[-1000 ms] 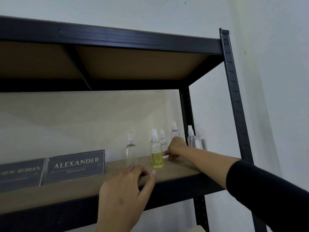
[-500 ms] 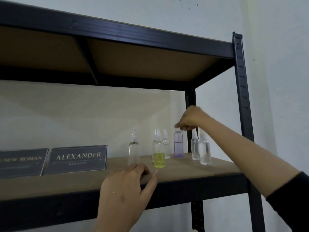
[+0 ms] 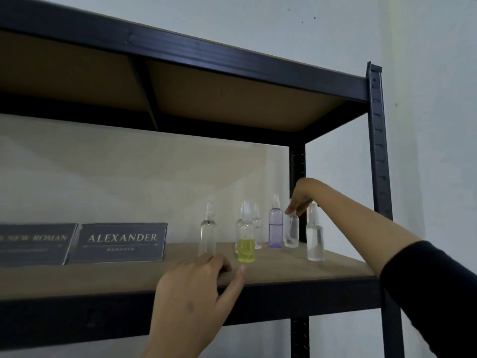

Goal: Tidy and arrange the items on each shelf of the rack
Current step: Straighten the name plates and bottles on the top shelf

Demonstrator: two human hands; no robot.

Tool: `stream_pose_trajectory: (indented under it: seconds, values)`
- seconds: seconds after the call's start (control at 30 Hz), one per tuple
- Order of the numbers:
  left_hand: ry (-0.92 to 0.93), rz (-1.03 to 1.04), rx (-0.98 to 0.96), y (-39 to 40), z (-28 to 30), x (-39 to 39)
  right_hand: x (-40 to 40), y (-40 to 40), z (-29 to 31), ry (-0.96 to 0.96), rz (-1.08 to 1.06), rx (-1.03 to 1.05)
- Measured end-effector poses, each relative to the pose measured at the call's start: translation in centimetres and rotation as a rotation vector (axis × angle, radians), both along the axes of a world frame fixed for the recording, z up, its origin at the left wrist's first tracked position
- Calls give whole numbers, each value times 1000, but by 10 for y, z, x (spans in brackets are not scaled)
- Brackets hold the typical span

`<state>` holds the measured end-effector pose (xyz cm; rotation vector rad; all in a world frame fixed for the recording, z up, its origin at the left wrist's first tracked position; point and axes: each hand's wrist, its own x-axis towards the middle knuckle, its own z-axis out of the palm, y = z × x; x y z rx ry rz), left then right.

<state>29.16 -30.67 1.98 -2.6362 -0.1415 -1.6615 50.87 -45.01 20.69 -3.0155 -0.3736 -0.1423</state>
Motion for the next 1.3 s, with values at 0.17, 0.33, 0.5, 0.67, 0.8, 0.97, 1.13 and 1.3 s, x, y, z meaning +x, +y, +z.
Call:
stream_pose_trajectory:
  seconds: [0.17, 0.33, 0.5, 0.67, 0.8, 0.97, 1.13, 1.3]
  values:
    - [23, 16, 11, 0, 0, 1, 7, 15, 1, -12, 1, 4]
    - [33, 3, 7, 1, -1, 1, 13, 24, -6, 47, -23, -30]
    - [15, -19, -7, 1, -1, 1, 14, 26, -10, 32, -7, -25]
    - [-15, -24, -6, 0, -1, -1, 14, 20, -8, 71, 92, 151]
    - [-20, -4, -13, -2, -1, -1, 3, -1, -9, -127, 95, 159]
    - [-51, -23, -22, -1, -2, 0, -26, -54, -38, -141, 153, 407]
    - [-49, -4, -36, -4, -1, -1, -21, -77, -72, 132, 135, 402]
    - [-59, 8, -34, -5, 0, -2, -9, -59, -87, 114, 210, 549]
